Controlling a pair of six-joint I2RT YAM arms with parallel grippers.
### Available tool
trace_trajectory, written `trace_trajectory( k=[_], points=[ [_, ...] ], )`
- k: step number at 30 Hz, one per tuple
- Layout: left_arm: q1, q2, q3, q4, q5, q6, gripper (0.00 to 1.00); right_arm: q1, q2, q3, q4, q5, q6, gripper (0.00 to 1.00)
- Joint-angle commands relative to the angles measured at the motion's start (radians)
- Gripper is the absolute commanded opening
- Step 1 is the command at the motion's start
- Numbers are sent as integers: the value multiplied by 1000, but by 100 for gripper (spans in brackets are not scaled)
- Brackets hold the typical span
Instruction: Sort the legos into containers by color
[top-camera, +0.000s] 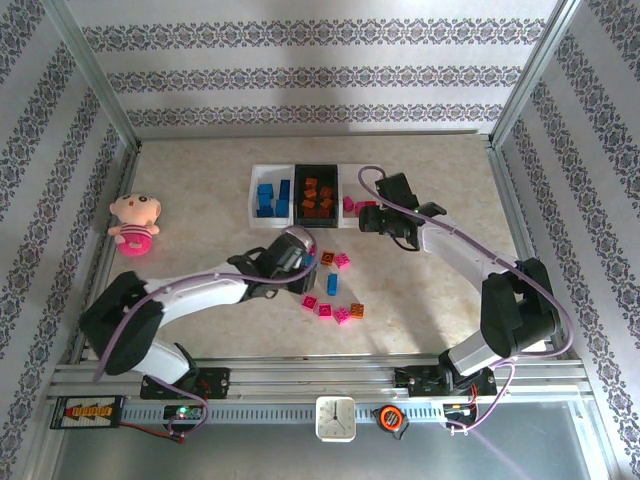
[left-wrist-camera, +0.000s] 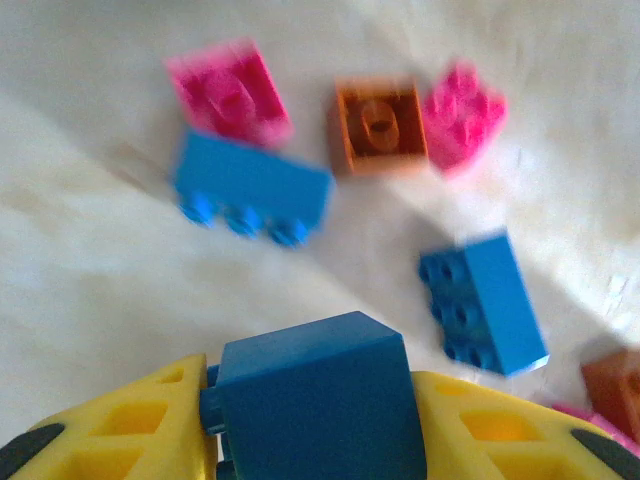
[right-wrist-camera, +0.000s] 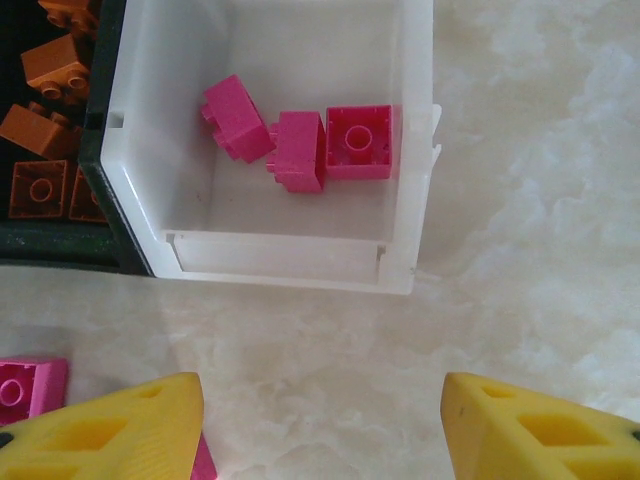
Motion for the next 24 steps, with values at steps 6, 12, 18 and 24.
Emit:
trace_trajectory(
  k=[6,12,18,24],
  points=[
    [282,17,216,6,-16,70,38,12,-85,-85,20,-22,40,64],
    [378,269,434,17,-27,68,38,22,-125,-135,10,-17,48,64],
    [417,443,593,-28,-69,61,41,40,-190,-177,-14,-22,52,65],
    [421,463,653,-25,3,41,71,103,-226,-224,-15,-43,104,69]
  ],
)
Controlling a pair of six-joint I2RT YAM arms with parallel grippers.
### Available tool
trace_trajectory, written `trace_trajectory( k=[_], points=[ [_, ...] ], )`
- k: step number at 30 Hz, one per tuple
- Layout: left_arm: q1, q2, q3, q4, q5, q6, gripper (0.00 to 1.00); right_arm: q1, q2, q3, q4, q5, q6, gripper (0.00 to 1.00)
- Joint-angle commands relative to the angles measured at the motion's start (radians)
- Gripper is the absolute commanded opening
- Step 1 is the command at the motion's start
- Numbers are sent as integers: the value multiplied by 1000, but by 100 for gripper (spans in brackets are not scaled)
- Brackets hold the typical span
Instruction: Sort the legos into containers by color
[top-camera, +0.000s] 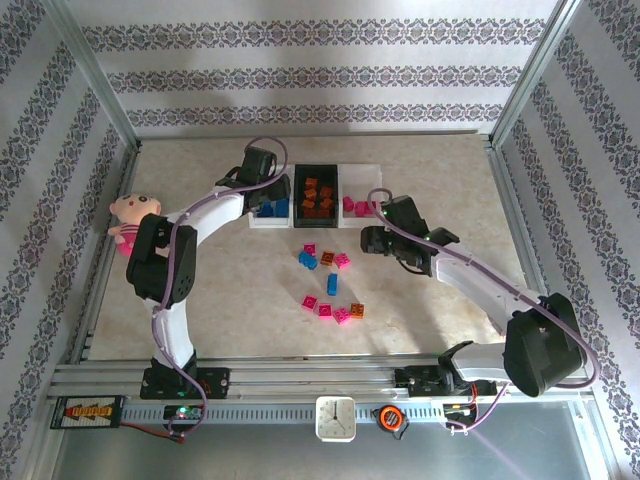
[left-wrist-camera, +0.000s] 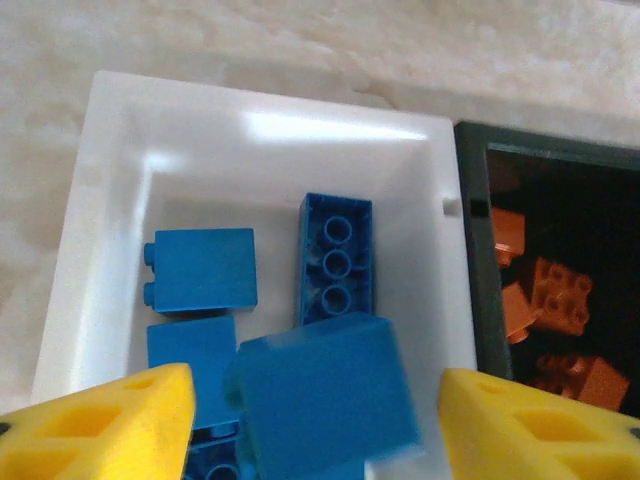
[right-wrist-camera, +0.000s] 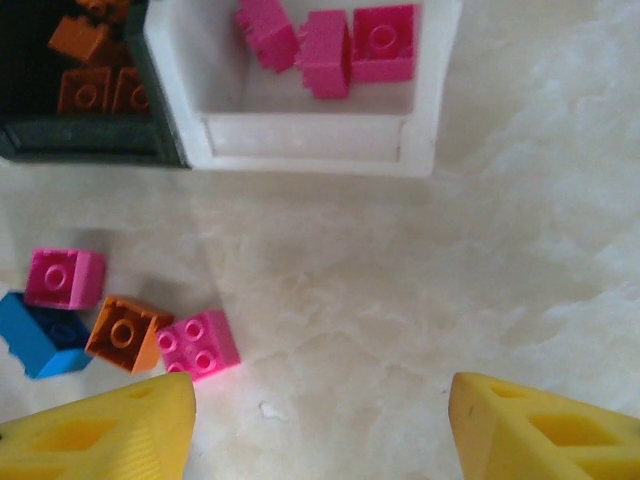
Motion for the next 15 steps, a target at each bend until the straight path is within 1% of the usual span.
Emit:
trace_trajectory(
  k=[1,5,7,12,15],
  points=[
    [0,-49,34,-6,36,-9,74,46,-16,-32,-10,-34,61,69],
    [-15,-167,-28,34,75,-26,82,126,17,-33,26,-58,113,70],
    [-35,-255,-94,62,90,-33,86,170,55,-23,47,-66,133,70],
    [-93,-484,-334,132,109,-84,94,242,165,7,90,-86,166,69],
    [-120,-609,-484,144,113,-117,97,278,226,26,96,-91,174,68]
  ],
)
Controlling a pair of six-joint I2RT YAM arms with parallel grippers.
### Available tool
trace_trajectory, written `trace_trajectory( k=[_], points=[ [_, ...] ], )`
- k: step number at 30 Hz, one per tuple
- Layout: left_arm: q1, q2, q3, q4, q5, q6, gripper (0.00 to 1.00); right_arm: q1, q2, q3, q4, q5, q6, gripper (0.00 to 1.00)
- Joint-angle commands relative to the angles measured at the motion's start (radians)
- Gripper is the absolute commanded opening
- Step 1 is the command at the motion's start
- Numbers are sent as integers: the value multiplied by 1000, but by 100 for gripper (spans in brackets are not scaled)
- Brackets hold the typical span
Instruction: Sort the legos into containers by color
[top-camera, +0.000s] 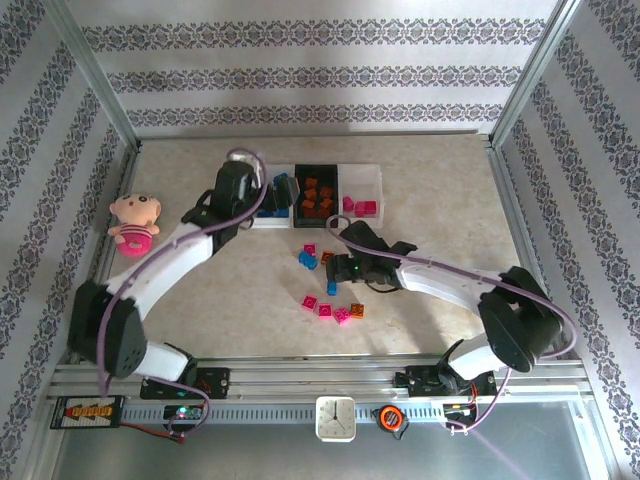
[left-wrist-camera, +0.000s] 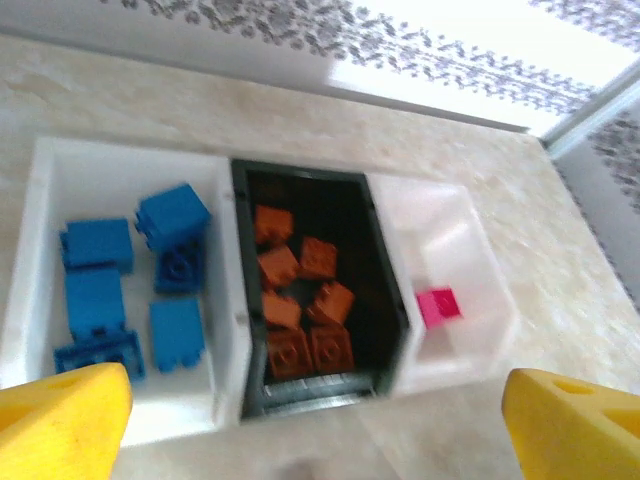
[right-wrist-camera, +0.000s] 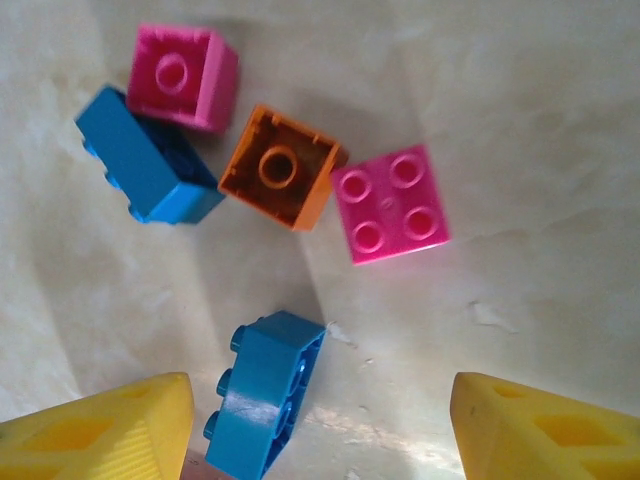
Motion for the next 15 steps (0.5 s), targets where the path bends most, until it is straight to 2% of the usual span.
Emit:
trace_trajectory(
  k=[1,6,10,15],
  points=[
    [-24,-92,-150,24,12,-60,100,38,57,49,25,-14,33,68],
    [-47,-254,-337,-6,1,-101,100,60,142,64,44,-10,44,61],
    [-48,-368,-460,-25,-18,-129,100,59,171,70,47,-1,38,49],
    [-48,-437,-561,-42,-23,-164,100,60,170,61,35,-3,37,34]
  ],
)
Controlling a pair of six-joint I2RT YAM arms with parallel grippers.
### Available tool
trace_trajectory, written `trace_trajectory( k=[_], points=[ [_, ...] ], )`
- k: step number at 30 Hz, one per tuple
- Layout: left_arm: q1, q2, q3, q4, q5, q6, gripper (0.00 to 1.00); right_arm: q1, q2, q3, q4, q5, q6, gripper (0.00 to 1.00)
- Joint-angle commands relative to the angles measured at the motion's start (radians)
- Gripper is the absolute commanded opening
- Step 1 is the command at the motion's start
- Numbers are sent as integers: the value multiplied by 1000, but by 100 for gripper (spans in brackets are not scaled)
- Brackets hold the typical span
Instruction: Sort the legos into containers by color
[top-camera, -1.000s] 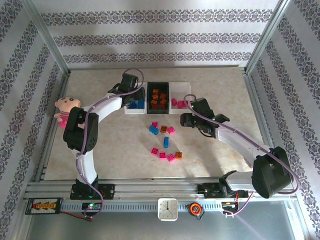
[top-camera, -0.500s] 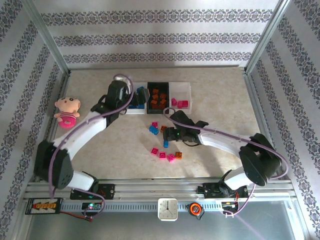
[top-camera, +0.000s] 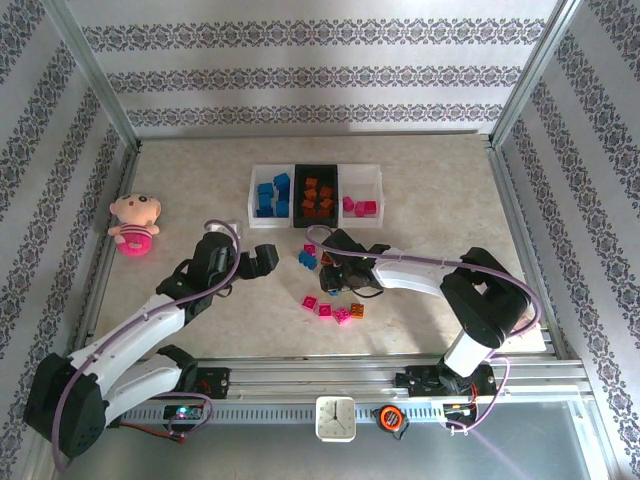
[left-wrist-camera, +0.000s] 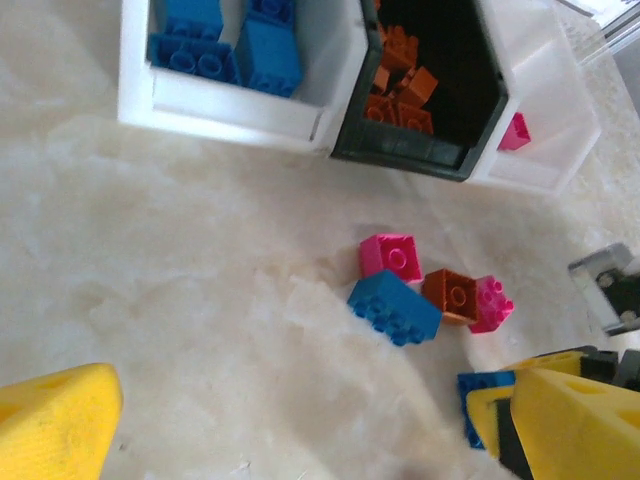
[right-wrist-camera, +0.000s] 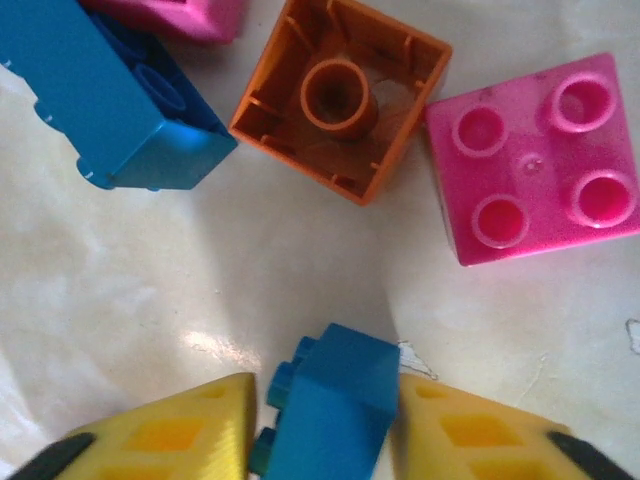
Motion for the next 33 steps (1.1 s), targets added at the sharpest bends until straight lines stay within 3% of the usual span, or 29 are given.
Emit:
trace_trajectory(
  k=[1,7,13,21,33],
  points=[
    [-10,-31,-49,-27,-19,-50,100,2,-6,12,-6,6,0,32],
    [-10,-93,-130,-38,-25,-74,100,-3,-111,25,-48,-27,-81,23],
    [-10,-183,-190,-73,-23,-87,100,-28,-105,227,-83,-153,-178,22],
    [-9,-241,-210,-117,-6,-106,100,-77,221,686,-77,-151,-221,23],
    [-9,-255,-220,-151,43,-92,100,-90,683,1274,-241,2,-242,27]
  ],
)
